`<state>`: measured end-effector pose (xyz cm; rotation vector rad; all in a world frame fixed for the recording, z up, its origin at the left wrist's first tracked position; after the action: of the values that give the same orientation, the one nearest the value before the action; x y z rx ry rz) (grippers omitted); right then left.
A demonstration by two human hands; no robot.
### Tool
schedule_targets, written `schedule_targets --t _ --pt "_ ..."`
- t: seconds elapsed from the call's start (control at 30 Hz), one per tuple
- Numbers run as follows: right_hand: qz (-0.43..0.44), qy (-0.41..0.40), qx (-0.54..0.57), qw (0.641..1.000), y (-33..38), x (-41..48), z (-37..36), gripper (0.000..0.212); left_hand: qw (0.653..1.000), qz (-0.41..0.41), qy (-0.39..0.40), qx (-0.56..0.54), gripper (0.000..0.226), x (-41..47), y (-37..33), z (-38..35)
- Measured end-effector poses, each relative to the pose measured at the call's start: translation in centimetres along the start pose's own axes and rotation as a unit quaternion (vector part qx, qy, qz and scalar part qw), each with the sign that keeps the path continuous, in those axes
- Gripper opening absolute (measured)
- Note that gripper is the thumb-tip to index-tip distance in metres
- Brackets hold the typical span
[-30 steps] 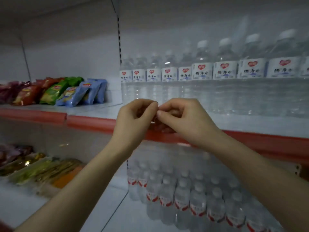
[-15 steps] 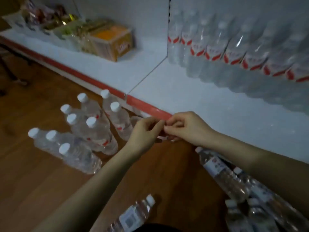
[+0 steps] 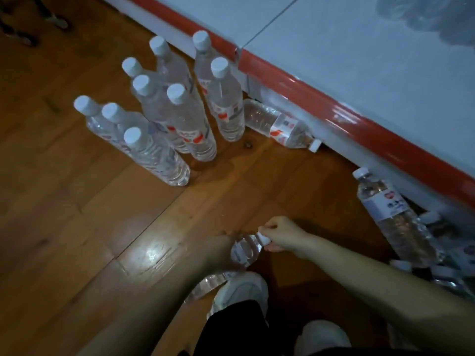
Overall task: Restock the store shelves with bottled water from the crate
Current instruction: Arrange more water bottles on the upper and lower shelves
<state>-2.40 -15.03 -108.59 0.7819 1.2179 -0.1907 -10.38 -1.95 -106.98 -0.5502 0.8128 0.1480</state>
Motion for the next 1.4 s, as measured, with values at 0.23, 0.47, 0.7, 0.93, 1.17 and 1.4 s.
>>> schedule_targets --t 0.23,0.47,0.7,0.93,1.17,1.4 --pt "0.006 0.004 0.069 0.998 1.7 -0.2 0.6 0.028 0.999 0.027 -0.031 -0.033 0.074 1.1 1.3 -0.2" --pt "0.047 -0.012 0.072 0.996 2.5 0.0 1.4 0.034 0.987 -0.023 -0.074 -0.144 0.048 2.0 1.5 2.3" --pt "0.070 0.045 0.032 0.996 1.6 0.3 2.8 0.064 0.886 -0.066 -0.139 -0.437 0.045 2.9 0.9 4.7" --pt "0.152 0.169 0.108 0.968 2.7 -2.5 4.9 0.060 0.760 -0.149 -0.132 -0.619 0.054 3.1 -2.8 8.2" --pt "0.274 0.086 0.101 0.952 7.1 -6.9 8.3 0.049 0.723 -0.238 -0.172 -0.625 0.061 0.9 -7.3 13.5" --pt "0.359 0.038 0.092 0.928 10.8 -11.9 11.6 0.046 0.794 -0.250 -0.200 -0.517 0.064 -3.0 -11.1 16.4"
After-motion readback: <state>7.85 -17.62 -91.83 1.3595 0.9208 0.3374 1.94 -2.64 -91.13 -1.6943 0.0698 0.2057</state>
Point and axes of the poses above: each hand's wrist, its own x-axis towards the middle knuckle, its own z-axis out of the back of the hand, y = z × x, the point moved 2 cm from there along x, towards the middle knuckle, and after that the axes turned 5 degrees about -z, right-handed, at the moved point
